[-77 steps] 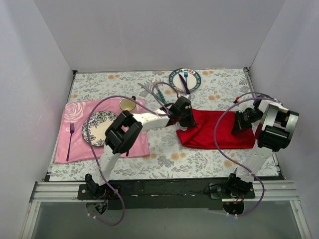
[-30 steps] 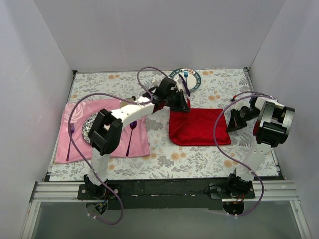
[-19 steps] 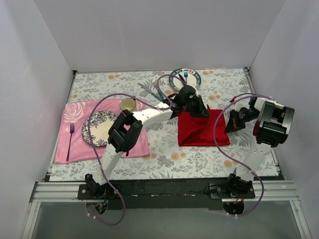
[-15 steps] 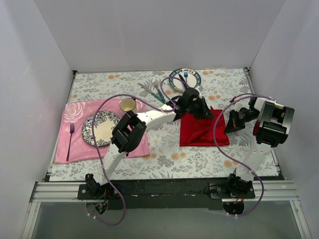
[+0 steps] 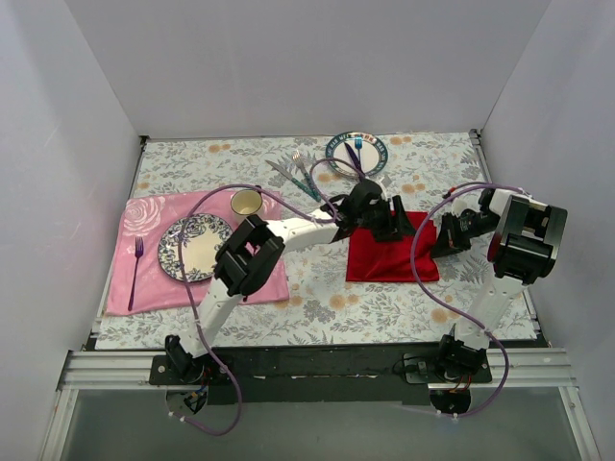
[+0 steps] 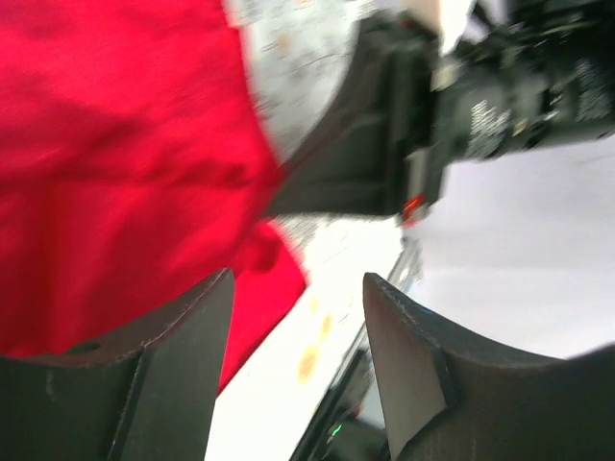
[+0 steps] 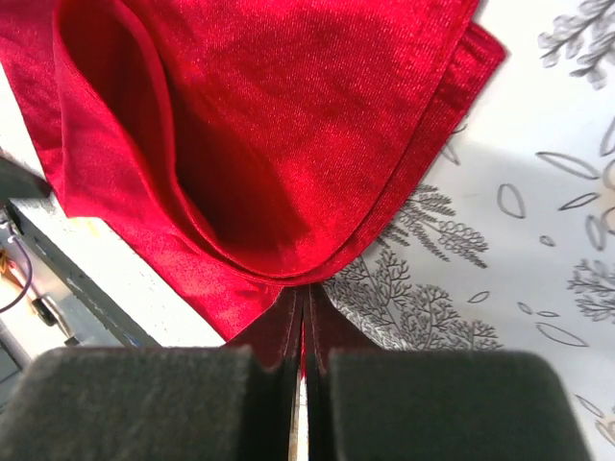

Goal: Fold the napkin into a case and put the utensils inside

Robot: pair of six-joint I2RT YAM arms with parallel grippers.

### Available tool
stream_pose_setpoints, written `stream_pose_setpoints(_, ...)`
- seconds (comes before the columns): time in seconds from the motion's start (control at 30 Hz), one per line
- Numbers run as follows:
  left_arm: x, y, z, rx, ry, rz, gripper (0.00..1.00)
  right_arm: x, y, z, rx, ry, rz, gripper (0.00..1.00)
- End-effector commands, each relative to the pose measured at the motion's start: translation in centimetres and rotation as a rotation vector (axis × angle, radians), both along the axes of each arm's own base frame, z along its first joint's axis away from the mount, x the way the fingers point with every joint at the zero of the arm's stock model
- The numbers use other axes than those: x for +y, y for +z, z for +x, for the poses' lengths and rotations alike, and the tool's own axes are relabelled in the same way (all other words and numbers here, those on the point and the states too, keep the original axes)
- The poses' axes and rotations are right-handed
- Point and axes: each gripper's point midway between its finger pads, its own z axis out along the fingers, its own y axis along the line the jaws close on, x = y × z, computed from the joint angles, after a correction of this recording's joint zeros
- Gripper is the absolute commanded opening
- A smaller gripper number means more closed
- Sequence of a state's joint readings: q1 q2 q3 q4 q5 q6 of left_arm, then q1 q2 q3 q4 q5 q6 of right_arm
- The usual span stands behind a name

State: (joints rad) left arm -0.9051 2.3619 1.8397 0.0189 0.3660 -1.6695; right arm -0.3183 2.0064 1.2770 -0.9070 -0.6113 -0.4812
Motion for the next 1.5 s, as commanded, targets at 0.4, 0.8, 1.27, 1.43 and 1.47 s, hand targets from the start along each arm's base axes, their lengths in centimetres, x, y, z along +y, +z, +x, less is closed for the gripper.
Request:
stream_pose_setpoints(0.4,22.0,0.5,-0.6,-0.225,-0.157,0.434,0.57,4.5,2.1,-5.0,-0.038,0.189,0.093,0.01)
stream_pose_setpoints(0.8,21.4,-2.6,-0.6,-0.214,-0.254,0.456,0.57,1.0,8.9,-0.2,-0.205,0.228,0.073,0.17)
stream_pose_setpoints(1.27,22.1,-1.0,-10.6,-0.652,-0.61,0.325,0.66,2.4,8.6,15.2,-0.43,0.06,-0.026,0.69)
stream_pose_setpoints(1.43,21.0,-2.8,-11.1,-0.673,-0.632,0.348,0.65,3.7,5.6,14.6,-0.382,0.086,-0.021,0.66)
stream_pose_setpoints(1.47,20.7,-3.1,-11.2,-0.664,-0.627,0.352,0.64,3.9,4.9,14.1,-0.361,0.089,-0.018,0.65)
